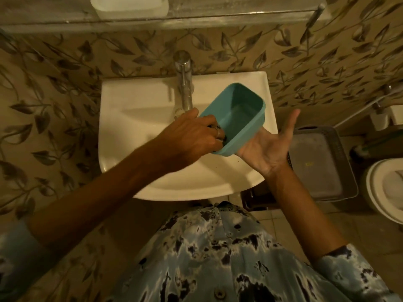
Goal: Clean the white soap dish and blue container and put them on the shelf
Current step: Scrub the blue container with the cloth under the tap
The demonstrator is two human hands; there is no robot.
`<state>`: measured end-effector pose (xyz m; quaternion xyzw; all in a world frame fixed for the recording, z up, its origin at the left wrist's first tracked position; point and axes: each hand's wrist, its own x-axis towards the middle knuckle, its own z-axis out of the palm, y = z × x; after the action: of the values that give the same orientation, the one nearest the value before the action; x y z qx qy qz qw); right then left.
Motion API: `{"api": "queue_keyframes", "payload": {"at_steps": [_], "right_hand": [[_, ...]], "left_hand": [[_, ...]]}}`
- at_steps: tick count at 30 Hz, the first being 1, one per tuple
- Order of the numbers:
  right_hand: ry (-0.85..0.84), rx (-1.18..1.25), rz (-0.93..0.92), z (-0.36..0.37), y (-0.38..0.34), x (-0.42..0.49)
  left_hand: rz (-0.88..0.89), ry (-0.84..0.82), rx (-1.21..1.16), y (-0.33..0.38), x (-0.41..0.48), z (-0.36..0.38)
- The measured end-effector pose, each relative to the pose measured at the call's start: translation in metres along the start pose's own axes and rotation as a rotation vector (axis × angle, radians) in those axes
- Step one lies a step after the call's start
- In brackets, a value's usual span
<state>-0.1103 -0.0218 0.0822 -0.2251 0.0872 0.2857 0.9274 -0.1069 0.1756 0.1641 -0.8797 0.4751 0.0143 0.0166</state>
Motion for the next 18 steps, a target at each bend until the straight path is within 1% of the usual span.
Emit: {"api": "queue_keyframes", "payload": {"at_steps": [2, 3, 5, 8, 11, 13, 16, 18], "right_hand": [[-0.032, 0.081, 0.096, -0.003, -0.006, -0.003], [-0.093, 0.067, 0.136, 0.0, -0.002, -0.002], [-0.154, 0.059, 0.183, -0.003, 0.007, -0.001], [-0.179, -0.017, 0.216, -0.002, 0.009, 0.0], [-0.223, -0.017, 0.194, -0.002, 0.007, 0.001], [-0.221, -0.035, 0.134, 0.003, 0.009, 0.002], [-0.217, 0.043, 0.084, 0.008, 0.014, 0.01], [-0.211, 0.04, 0.026, 0.01, 0.015, 0.011]], "left_hand": [[0.115, -0.022, 0.021, -0.012, -0.003, -0.005], [0.166, -0.031, 0.042, -0.015, -0.003, -0.007], [0.242, -0.048, 0.069, -0.016, -0.001, -0.011], [0.27, -0.039, 0.112, -0.014, 0.0, -0.012], [0.17, -0.037, 0.088, -0.014, -0.004, -0.004], [0.048, -0.042, 0.105, -0.01, -0.003, -0.001], [-0.142, -0.04, 0.131, 0.004, -0.002, -0.004], [-0.253, -0.047, 0.15, 0.019, -0.003, -0.01]]}}
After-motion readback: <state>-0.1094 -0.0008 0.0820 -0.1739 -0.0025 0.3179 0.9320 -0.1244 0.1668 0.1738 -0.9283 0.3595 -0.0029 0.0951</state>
